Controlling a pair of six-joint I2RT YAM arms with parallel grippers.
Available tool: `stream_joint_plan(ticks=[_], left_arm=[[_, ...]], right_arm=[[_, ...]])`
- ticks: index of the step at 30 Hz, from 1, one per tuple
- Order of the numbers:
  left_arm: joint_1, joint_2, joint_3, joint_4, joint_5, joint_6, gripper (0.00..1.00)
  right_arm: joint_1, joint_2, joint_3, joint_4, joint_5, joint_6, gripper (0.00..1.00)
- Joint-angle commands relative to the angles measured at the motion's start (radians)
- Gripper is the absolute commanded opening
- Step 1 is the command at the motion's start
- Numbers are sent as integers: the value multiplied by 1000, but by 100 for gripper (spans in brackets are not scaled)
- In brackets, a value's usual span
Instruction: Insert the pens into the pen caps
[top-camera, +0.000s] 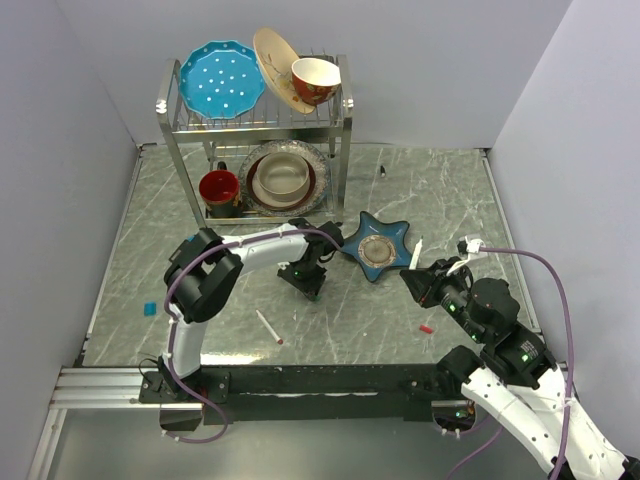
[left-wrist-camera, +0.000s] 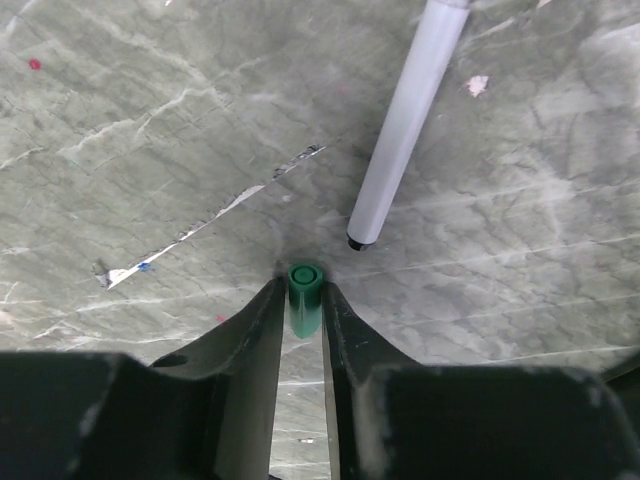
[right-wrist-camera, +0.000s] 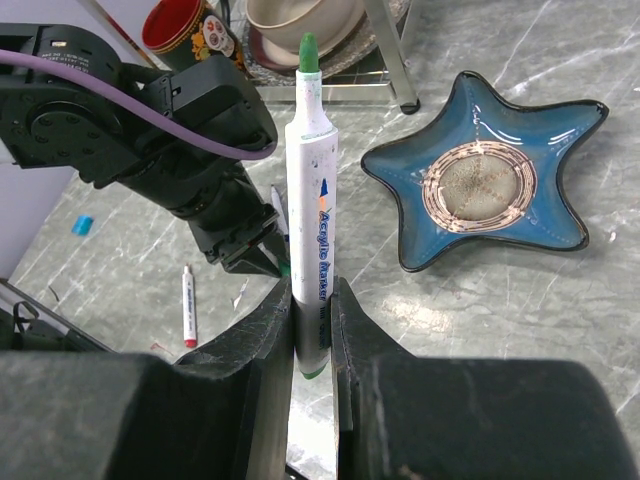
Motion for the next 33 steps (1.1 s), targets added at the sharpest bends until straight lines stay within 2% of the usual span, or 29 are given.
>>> stream_joint_plan(ticks=[1, 5, 8, 9, 16, 20, 22, 26, 30, 31, 33], left_arm=[[-9, 20, 5, -17, 8, 1, 25], [-9, 6, -40, 22, 16, 10, 22], [-9, -9, -60, 30, 16, 36, 13], [-11, -23, -64, 26, 11, 46, 1], [-12, -169, -99, 26, -52, 82, 1], [-20, -311, -99, 26, -144, 125, 1], [-22, -369, -117, 95, -197, 192, 1], [-45, -524, -201, 288, -260, 356, 1], [-48, -658, -298, 541, -190, 574, 1], [-48, -687, -324, 669, -162, 658, 1], [-46, -780, -415, 802, -70, 759, 1]], right_arm=[[3, -18, 51, 5, 11, -14, 1], [3, -27, 54, 4, 9, -15, 1], [5, -24, 55, 5, 0, -14, 1], [5, -21, 57, 5, -11, -12, 1], [5, -2, 45, 42, -80, 5, 1], [5, 30, 34, 82, -143, 17, 0], [5, 50, 11, 109, -186, 23, 0], [5, 68, -107, 297, -409, 69, 0], [6, 106, -213, 439, -526, 121, 0], [6, 116, -222, 459, -534, 126, 0], [6, 152, -233, 503, -558, 126, 0]])
